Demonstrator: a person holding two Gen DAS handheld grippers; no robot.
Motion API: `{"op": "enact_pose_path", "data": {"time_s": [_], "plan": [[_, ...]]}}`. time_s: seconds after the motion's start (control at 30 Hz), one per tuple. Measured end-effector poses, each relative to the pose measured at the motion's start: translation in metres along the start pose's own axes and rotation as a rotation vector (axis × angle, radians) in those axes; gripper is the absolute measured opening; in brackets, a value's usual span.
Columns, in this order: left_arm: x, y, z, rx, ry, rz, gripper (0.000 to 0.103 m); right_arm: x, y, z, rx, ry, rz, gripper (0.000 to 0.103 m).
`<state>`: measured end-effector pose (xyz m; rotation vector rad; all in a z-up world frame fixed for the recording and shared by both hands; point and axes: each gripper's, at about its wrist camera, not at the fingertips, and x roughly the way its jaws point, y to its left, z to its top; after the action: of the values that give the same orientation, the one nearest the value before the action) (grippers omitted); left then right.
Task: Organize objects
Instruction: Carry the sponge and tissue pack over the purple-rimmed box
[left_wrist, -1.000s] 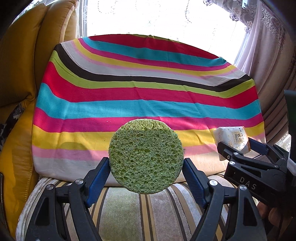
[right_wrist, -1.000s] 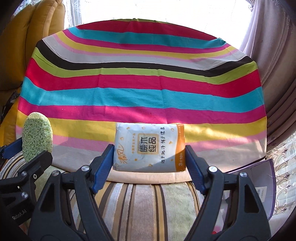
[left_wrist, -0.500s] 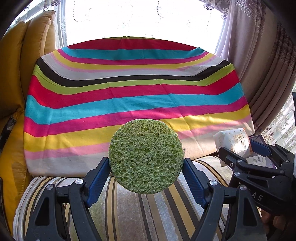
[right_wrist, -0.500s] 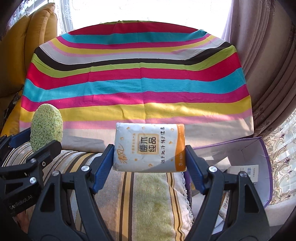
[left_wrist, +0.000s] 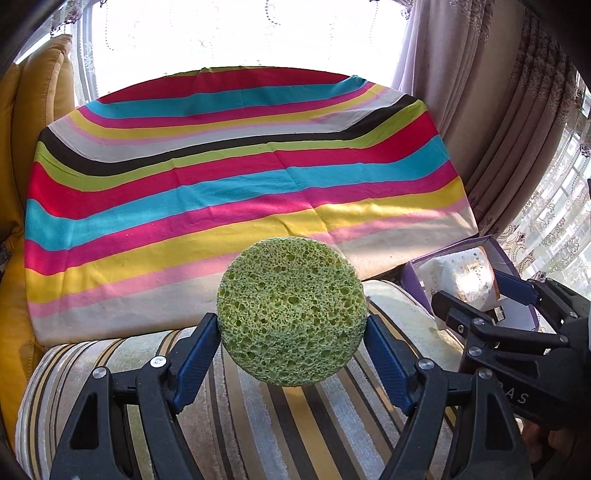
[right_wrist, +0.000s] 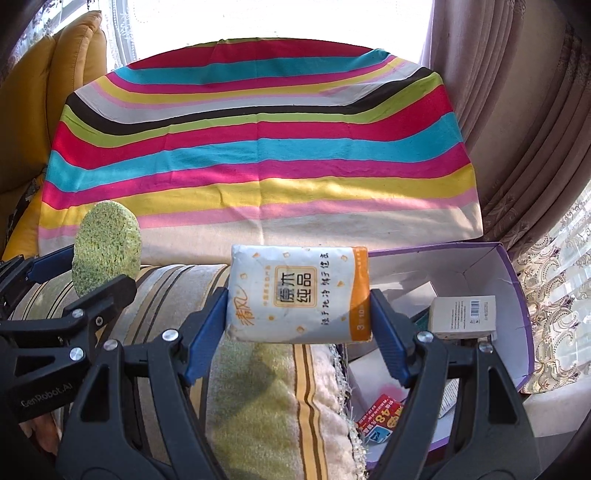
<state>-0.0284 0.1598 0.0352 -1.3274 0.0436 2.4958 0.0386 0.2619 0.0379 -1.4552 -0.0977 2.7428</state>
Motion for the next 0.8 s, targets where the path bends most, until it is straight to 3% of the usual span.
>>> {"op": "enact_pose_path", "data": {"time_s": [0.4, 0.8], "plan": [[0.007, -0.057, -0.003, 0.099, 0.034, -0.115, 0.079, -0.017, -0.061, -0.025, 0.091, 0.010, -0.076, 0.077], [0.024, -0.118, 0.004, 0.164, 0.077, -0.259, 0.079, -0.026, -0.135, -0.041, 0.195, -0.001, -0.245, 0.077]]}}
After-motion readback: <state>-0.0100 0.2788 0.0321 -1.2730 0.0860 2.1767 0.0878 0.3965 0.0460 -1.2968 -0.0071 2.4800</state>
